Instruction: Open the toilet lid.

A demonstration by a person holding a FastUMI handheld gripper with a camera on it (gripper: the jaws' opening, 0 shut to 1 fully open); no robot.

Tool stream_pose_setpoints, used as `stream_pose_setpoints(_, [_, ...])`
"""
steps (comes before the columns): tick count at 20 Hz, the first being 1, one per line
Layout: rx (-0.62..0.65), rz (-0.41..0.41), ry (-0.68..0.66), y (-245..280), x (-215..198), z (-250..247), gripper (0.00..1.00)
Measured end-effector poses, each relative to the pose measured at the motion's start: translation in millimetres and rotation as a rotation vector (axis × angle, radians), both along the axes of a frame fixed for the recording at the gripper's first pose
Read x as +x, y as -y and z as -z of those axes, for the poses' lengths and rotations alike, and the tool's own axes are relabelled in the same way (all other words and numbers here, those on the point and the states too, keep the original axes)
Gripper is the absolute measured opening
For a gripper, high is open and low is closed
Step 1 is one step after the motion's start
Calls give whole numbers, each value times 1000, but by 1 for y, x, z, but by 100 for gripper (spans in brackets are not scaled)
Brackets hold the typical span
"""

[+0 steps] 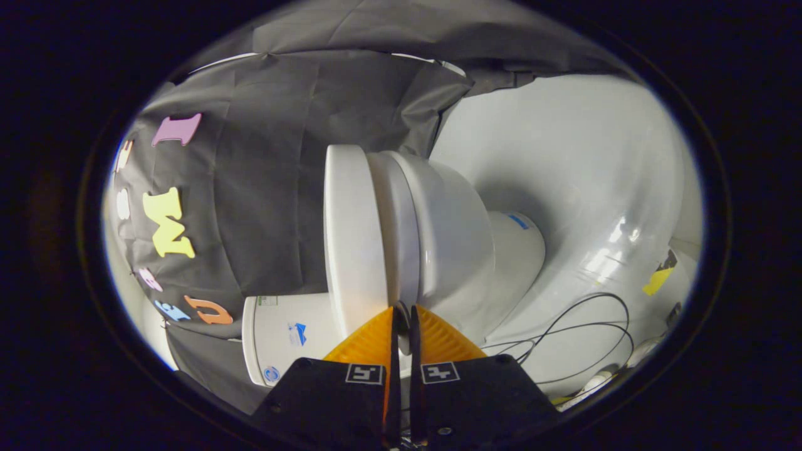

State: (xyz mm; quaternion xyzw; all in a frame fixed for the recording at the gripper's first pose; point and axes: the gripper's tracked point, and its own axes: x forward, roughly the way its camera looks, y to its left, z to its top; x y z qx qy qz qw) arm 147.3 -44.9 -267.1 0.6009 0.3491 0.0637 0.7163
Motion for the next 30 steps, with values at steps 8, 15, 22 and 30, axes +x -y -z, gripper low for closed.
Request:
stream_pose_setpoints(8, [-77, -13, 1, -1, 2, -6, 6])
stream_pose_setpoints(15, [-140, -38, 43, -4, 0, -29, 5])
stream_pose_setpoints(22, [-213, -42, 113, -12, -2, -65, 4])
stream_pose_setpoints(30, [-322, -48, 187, -27, -6, -109, 4])
